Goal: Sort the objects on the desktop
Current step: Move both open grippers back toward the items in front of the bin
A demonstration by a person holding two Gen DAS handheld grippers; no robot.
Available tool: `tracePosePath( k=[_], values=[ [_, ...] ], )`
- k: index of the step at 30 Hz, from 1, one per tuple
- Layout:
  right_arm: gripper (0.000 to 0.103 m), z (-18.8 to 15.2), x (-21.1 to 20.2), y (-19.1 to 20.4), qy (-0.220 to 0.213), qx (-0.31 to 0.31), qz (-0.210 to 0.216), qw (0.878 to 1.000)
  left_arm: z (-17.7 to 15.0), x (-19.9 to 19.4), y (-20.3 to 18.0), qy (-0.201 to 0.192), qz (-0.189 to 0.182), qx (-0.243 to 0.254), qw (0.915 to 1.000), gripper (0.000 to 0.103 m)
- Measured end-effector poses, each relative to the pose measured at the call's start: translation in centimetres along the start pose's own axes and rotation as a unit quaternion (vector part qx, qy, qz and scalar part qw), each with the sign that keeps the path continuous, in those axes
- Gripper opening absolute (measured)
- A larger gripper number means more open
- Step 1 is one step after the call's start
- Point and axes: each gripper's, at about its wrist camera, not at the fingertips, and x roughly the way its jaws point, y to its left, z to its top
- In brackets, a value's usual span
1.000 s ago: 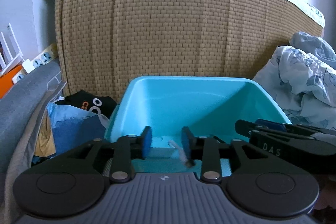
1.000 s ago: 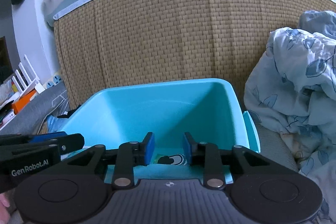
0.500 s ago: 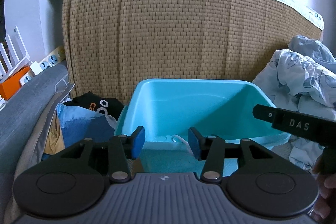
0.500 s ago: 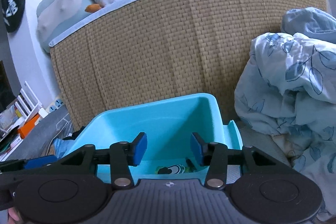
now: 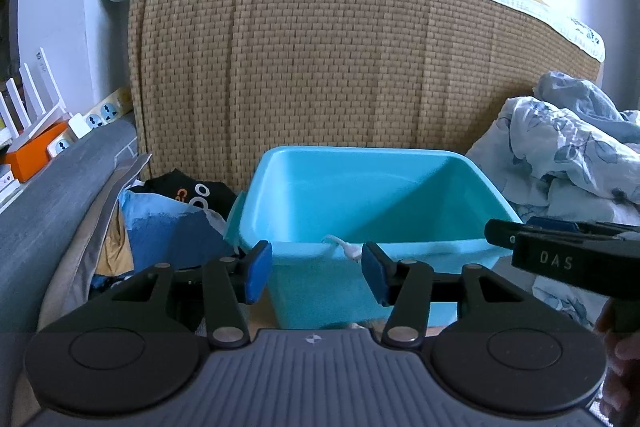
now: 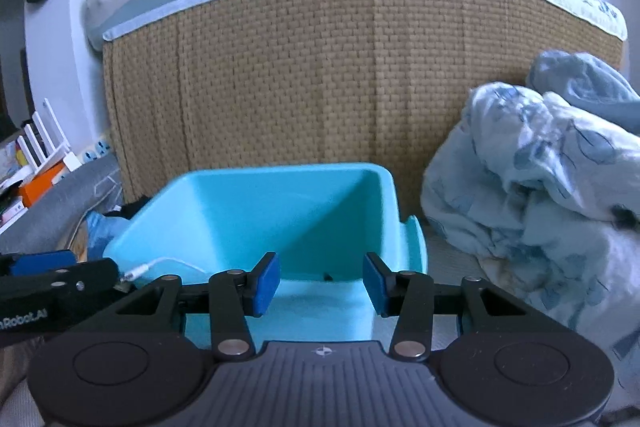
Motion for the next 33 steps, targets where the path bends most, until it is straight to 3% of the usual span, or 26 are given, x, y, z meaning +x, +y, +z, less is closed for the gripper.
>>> tracePosePath(
  k=[16,23,33],
  values=[
    [0.050,-1.2,-2.2,-0.9,0.021,0.010,-0.002,1.000,-2.0,-2.2,0.4,0.004,-0.008,0.002,1.0000,0.057],
    [0.050,-2.1,-1.9,-1.8,0.044,0.037,0.023,0.998,-3.4,-2.1,1.3,0.016,-0.007,0.003,0.9998,0.057],
    [0.050,-3.8,-0.7,-1.1,0.074,0.012,0.028,0.997,-6.5,-1.1,1.8,0.042,-0.015,0.015,0.9989,0.058]
  ],
)
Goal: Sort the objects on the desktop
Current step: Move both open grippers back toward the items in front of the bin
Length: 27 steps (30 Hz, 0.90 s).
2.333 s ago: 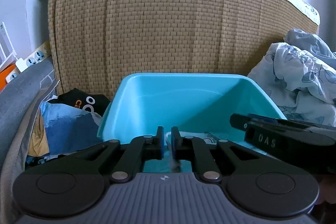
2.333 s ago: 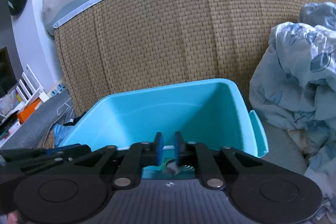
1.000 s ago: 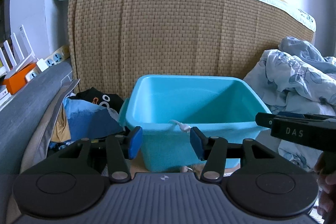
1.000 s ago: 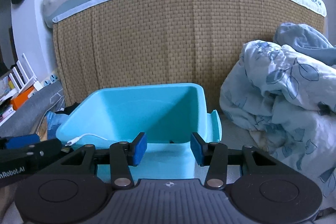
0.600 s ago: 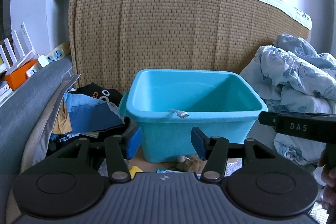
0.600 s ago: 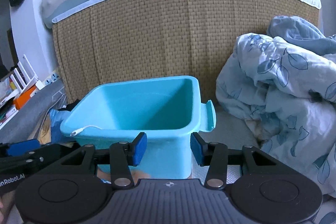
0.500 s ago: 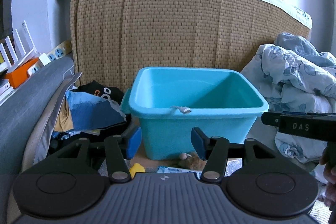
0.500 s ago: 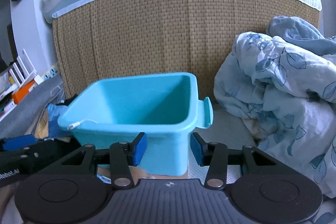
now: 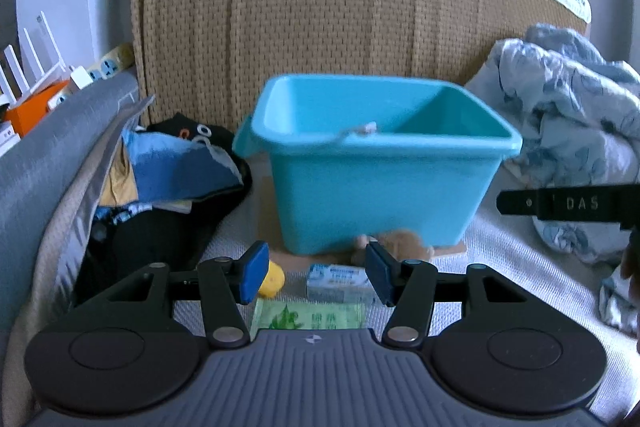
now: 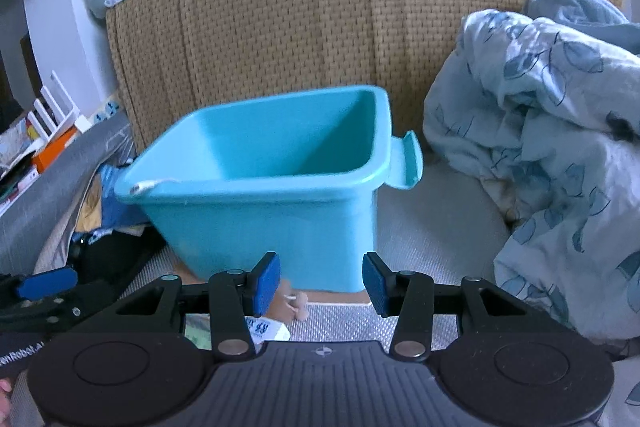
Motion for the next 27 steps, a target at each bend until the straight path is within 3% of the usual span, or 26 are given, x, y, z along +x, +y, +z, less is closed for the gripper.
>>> tracePosePath(
  k=[19,27],
  values=[
    [0.050,-2.3,3.9,3.7,0.036,-0.051,0.027,0.998,-3.9,2.3,1.4,0.038,-0.001,-0.004,0.9993,0.058],
    [0.050,-2.2,4.1,5.8,0.018,-0.064,0.064,0.996,-4.0,2.7,1.4,0.040,-0.008,-0.005,0.9992,0.058]
  ],
)
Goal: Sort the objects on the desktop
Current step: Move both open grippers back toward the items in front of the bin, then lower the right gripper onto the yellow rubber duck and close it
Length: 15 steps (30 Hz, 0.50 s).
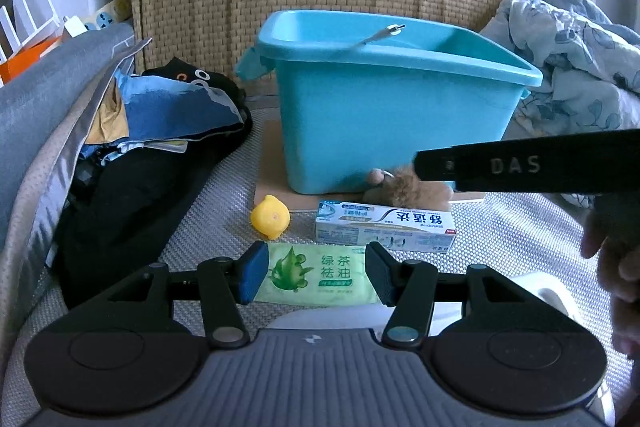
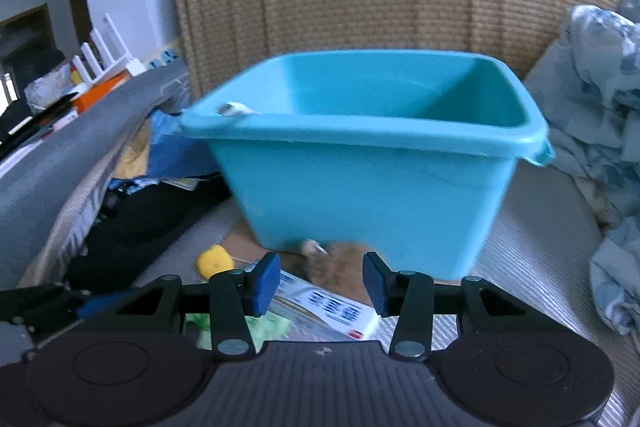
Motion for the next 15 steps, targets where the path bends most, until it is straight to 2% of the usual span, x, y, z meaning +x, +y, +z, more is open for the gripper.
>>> tracePosePath(
  k=[9,15],
  values=[
    [0.050,0.6,1.7,2.2,0.010,0.002,0.023,1.000,-0.1,-0.7,0.7,0.001,0.014,0.000,0.9999,0.059],
    [0.050,1.2,3.1,4.3,0.011,-0.024,0.038,0.999,-0.1,-0.9,2.6,0.007,0.020,-0.022,0.9995,0.060]
  ],
)
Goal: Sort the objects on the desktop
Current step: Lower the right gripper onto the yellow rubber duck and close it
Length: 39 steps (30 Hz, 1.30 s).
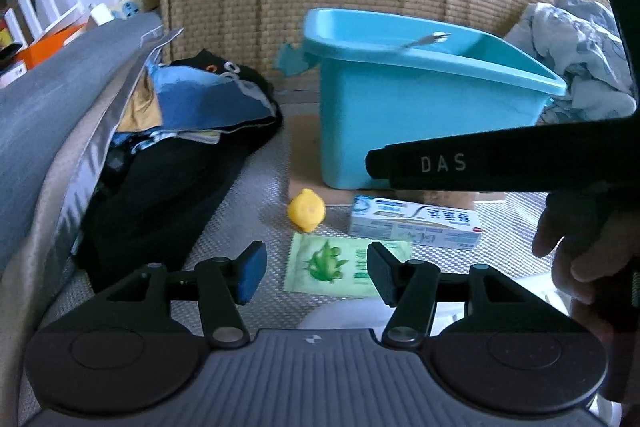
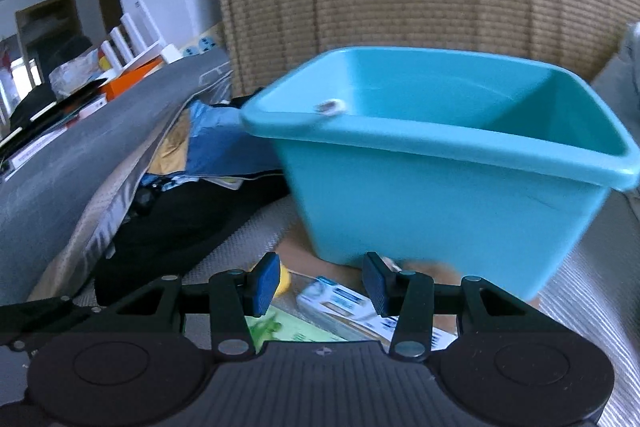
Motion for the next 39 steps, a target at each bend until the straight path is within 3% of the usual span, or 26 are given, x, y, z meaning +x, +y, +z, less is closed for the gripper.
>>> tracePosePath(
  k=[27,39],
  values=[
    [0.050,-1.1,7.1,3.8,0.041,-0.020,0.032,0.998,-1.0,0.1,4.3,0.019,0.013,-0.028,0.9993,0.060],
    [0.049,-2.1,9.1,3.9,0.052,-0.023,0.014,0.998,-1.4,-0.2,5.3,0.021,0.009,-0.041,0.9989,0.061]
  ],
)
